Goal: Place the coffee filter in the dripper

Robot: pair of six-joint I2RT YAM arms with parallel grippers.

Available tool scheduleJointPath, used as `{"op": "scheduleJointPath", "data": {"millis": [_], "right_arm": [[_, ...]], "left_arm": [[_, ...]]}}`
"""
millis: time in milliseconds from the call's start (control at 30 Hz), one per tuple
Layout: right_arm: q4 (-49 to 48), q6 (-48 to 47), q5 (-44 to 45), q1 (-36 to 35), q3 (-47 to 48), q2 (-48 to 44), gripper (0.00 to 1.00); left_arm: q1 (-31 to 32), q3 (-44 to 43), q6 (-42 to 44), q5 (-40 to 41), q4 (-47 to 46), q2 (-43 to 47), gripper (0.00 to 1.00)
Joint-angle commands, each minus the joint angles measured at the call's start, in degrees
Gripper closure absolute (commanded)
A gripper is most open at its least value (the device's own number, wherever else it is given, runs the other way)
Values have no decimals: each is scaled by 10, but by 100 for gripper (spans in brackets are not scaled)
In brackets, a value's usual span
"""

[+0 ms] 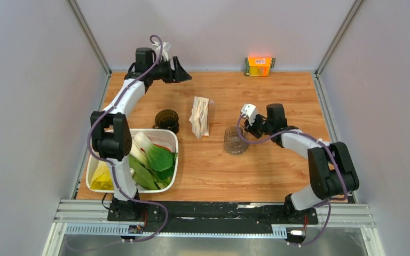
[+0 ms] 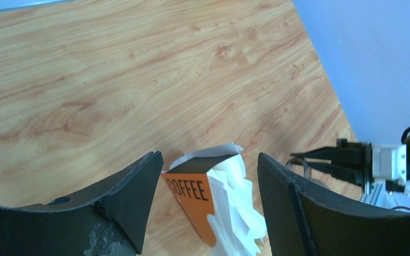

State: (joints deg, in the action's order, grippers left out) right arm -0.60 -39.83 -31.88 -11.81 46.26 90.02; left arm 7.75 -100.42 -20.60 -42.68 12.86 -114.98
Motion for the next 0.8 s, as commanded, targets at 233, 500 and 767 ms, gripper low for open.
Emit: {"op": "scheduleJointPath", "data": {"millis": [233, 500, 767], "right_arm": [[-83, 130, 213, -164, -126, -159, 95], [-73, 210, 316, -241, -134, -154, 84], [-10, 202, 259, -256, -131, -158, 75]], "left_arm": [[-7, 108, 10, 4, -14, 146, 23], [-6, 197, -3, 4, -48, 201, 23], [-6, 199, 20, 7, -24, 220, 22]]}}
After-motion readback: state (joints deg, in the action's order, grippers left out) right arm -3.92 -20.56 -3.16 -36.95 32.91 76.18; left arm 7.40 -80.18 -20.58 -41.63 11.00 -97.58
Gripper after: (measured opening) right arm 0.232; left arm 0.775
